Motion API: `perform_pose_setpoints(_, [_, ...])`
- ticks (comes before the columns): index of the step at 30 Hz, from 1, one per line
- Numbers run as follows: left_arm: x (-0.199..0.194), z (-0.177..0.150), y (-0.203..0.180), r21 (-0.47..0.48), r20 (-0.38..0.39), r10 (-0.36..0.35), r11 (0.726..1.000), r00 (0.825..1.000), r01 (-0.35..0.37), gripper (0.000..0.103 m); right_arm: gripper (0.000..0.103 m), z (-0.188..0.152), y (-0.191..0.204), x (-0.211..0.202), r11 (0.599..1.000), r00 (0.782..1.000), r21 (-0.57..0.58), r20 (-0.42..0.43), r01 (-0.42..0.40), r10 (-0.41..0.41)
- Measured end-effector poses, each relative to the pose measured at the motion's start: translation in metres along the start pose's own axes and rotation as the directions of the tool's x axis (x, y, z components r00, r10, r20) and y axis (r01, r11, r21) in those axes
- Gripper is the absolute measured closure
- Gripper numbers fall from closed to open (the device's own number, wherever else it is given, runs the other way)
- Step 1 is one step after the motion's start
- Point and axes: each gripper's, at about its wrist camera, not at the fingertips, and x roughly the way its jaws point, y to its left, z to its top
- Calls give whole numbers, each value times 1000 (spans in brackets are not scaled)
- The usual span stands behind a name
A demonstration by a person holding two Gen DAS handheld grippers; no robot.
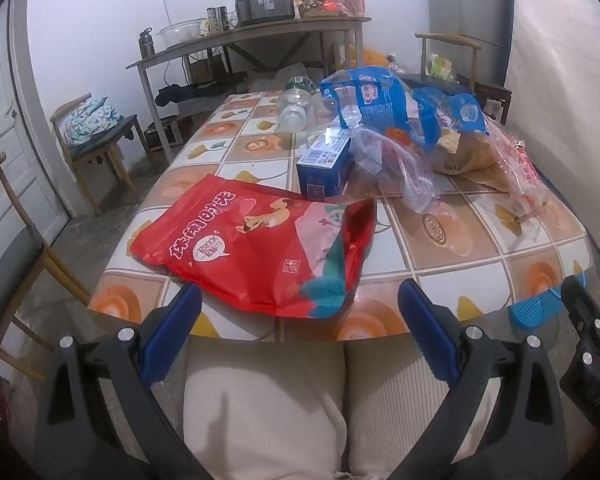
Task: Collect trash
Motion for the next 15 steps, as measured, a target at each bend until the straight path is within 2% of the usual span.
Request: perform_pose_setpoints(15, [4, -4, -6, 18, -5, -12, 1000, 1000, 12, 8, 6, 0, -3, 0, 1000, 1000, 5, 2, -2, 2])
